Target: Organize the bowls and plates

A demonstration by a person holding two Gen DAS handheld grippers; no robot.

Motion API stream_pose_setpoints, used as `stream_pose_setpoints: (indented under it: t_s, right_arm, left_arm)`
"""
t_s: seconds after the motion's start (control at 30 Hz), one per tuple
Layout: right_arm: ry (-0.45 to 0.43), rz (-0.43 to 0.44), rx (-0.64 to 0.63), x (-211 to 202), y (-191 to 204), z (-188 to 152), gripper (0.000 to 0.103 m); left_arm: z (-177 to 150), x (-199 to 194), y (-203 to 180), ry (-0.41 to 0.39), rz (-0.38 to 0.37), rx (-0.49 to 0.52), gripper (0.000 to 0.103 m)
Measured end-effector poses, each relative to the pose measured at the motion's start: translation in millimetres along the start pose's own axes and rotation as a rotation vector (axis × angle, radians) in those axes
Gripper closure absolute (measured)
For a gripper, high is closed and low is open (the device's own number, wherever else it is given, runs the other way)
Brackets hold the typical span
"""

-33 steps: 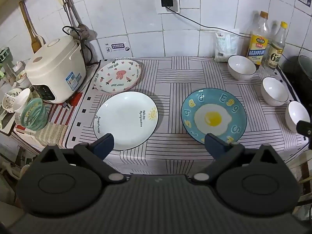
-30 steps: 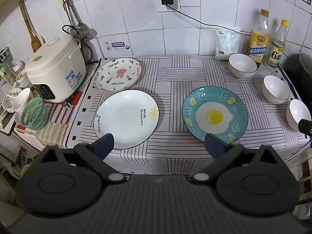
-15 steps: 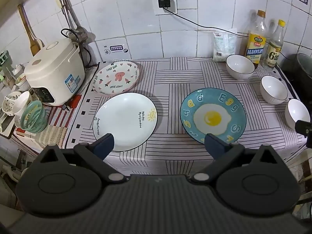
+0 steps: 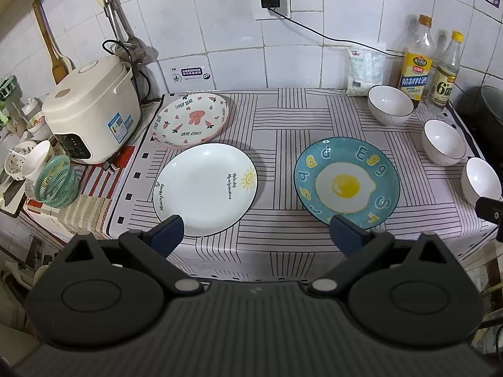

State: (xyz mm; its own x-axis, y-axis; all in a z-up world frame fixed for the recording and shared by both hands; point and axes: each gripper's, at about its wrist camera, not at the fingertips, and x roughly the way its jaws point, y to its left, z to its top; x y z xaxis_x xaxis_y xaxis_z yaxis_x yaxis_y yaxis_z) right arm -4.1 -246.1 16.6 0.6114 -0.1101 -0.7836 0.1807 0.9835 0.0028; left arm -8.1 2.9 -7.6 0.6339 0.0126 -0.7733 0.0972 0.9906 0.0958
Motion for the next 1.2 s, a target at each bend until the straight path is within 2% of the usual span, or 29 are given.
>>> stream_pose_setpoints:
  t_s: [0.73,1.2]
  right_arm:
    - [0.011,-0.008,-0.015,-3,3,-5,0.004]
    - [0.017,-0.014,-0.022,-3,2,-10,0.004]
  left_arm:
    - [-7,-5,3,0.003,-0.010,-0.010,0.002]
    - [-5,-6,-8,0.002,-0.016,0.007,0.002]
